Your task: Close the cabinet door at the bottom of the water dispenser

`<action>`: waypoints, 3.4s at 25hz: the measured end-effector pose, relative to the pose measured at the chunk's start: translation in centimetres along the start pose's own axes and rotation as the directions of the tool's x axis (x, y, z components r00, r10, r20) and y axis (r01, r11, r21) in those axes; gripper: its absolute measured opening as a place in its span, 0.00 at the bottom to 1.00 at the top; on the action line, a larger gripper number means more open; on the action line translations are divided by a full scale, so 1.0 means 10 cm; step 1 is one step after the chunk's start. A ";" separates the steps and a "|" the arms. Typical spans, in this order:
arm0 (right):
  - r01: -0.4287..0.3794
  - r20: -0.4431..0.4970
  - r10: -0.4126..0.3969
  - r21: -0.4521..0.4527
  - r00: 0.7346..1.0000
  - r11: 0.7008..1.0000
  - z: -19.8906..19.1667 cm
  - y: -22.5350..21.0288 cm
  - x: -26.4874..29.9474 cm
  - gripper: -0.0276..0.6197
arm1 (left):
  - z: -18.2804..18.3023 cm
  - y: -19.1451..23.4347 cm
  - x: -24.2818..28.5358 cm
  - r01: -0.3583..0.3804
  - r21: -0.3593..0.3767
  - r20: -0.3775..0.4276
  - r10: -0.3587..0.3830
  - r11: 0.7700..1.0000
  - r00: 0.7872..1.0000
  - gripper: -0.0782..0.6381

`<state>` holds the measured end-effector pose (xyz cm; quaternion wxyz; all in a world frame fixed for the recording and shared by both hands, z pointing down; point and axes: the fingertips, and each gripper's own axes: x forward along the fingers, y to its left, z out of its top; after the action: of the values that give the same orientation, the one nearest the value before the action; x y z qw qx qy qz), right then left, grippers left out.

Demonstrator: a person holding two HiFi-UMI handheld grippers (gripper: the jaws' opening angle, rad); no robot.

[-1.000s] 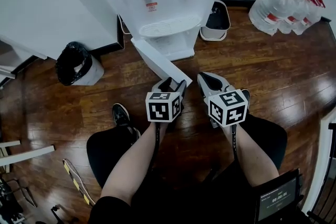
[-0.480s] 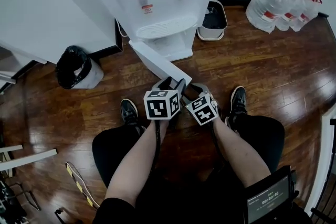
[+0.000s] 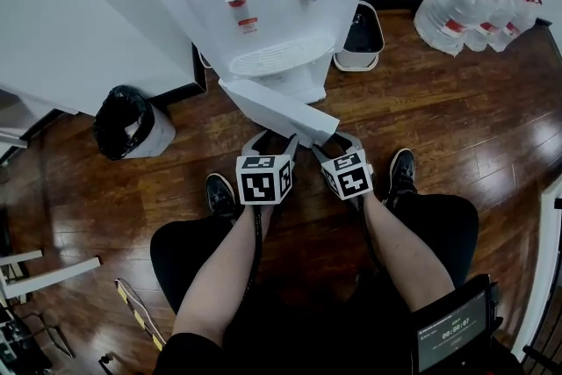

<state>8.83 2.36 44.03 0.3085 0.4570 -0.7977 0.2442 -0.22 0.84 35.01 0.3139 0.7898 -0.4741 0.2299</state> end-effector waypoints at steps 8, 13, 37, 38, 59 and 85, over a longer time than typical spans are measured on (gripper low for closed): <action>0.073 -0.019 -0.071 0.105 0.997 0.992 0.22 -0.35 0.12 0.41 | -0.18 0.65 0.44 -0.163 -0.048 -0.089 0.159 0.985 0.983 0.46; 0.116 0.000 -0.117 0.136 0.993 0.984 0.42 -0.56 0.26 0.44 | -0.07 0.73 0.73 -0.193 0.003 -0.080 0.193 0.981 0.978 0.46; 0.103 0.001 -0.103 0.026 0.995 0.994 0.86 -0.97 0.60 0.48 | 0.21 0.88 1.09 -0.264 -0.193 -0.070 0.255 0.945 0.964 0.40; 0.102 0.002 -0.102 0.028 0.995 0.994 0.88 -0.97 0.60 0.48 | 0.21 0.89 1.09 -0.265 -0.194 -0.070 0.256 0.944 0.964 0.40; 0.074 0.015 -0.073 -0.057 0.997 0.996 1.13 -1.15 0.81 0.49 | 0.31 0.92 1.18 -0.290 -0.236 -0.065 0.282 0.928 0.957 0.40; 0.049 0.022 -0.053 0.162 0.998 0.986 1.23 -1.16 0.60 0.30 | 0.38 0.55 1.14 -0.177 -0.205 -0.072 0.165 0.963 0.984 0.34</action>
<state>13.31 -14.74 41.09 0.2663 0.5041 -0.7671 0.2941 0.17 -10.75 41.46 0.3877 0.7015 -0.5536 0.2261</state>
